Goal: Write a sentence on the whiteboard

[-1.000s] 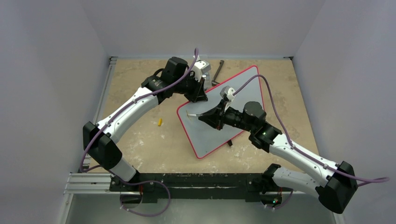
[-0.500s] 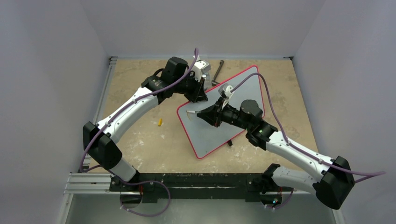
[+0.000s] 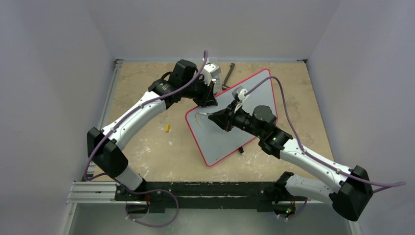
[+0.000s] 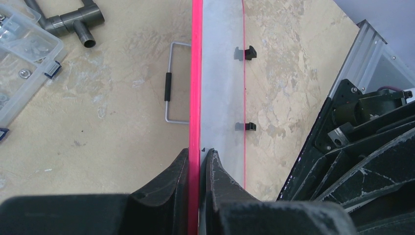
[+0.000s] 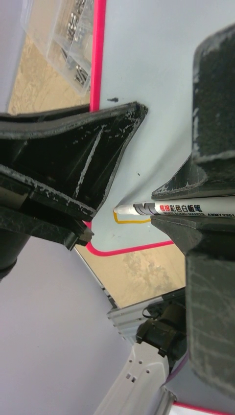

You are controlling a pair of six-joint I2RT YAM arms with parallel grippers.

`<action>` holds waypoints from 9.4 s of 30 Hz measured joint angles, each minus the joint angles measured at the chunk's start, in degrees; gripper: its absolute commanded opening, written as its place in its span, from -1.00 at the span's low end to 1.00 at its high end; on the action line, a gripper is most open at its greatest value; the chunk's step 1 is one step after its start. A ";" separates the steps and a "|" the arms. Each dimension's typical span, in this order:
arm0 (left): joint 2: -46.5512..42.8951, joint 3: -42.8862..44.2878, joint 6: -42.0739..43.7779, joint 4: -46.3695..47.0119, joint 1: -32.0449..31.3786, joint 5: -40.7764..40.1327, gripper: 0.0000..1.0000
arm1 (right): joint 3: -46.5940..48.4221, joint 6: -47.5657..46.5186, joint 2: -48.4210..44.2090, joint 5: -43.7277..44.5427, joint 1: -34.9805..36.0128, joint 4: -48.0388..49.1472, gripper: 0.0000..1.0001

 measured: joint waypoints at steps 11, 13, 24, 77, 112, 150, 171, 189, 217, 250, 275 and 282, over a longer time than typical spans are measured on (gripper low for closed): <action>0.02 0.00 0.00 0.02 0.02 -0.04 -1.00 | -0.02 -0.46 -2.36 4.20 0.02 -3.67 -1.00; 0.02 0.00 0.00 0.00 0.02 -0.09 -1.00 | -0.07 -0.68 -2.36 4.11 0.02 -3.82 -1.00; 0.02 0.00 -0.02 -0.04 0.02 -0.17 -1.00 | -0.35 -2.27 -1.88 -0.17 -0.02 -5.53 -1.00; -0.24 0.98 1.42 -1.68 -1.22 -1.05 -1.00 | -6.54 -0.70 -15.98 5.20 -0.20 -7.91 -1.00; -1.68 0.04 1.05 -1.92 -1.49 -1.29 -1.00 | -6.38 -3.48 -8.50 1.03 -0.17 -1.84 -1.00; -1.68 -0.02 1.05 -1.95 -1.46 -1.55 -1.00 | -8.07 -4.13 -9.70 2.69 -0.11 -5.49 -1.00; -1.66 -0.04 1.09 -2.12 -1.40 -1.84 -1.00 | -3.96 -3.89 -6.27 3.67 -0.02 -3.54 -1.00; -1.66 -0.04 1.03 -2.10 -1.40 -1.75 -1.00 | -4.50 -3.69 -6.32 1.55 -0.02 -2.95 -1.00; -2.05 -0.09 0.96 -2.21 -1.77 -1.75 -1.00 | -4.74 -2.58 -14.71 1.88 -0.13 -6.12 -1.00; -2.21 -0.09 0.96 -2.23 -2.14 -2.19 -1.00 | -5.73 -6.27 -13.14 8.57 -0.13 -7.96 -1.00; -2.12 -0.09 0.09 -2.51 -2.10 -3.08 -1.00 | -4.57 -6.08 -9.97 11.28 -0.11 -5.42 -1.00; -2.05 -0.09 0.09 -2.69 -1.90 -3.13 -1.00 | -2.73 -6.34 -7.39 8.15 -0.11 -4.96 -1.00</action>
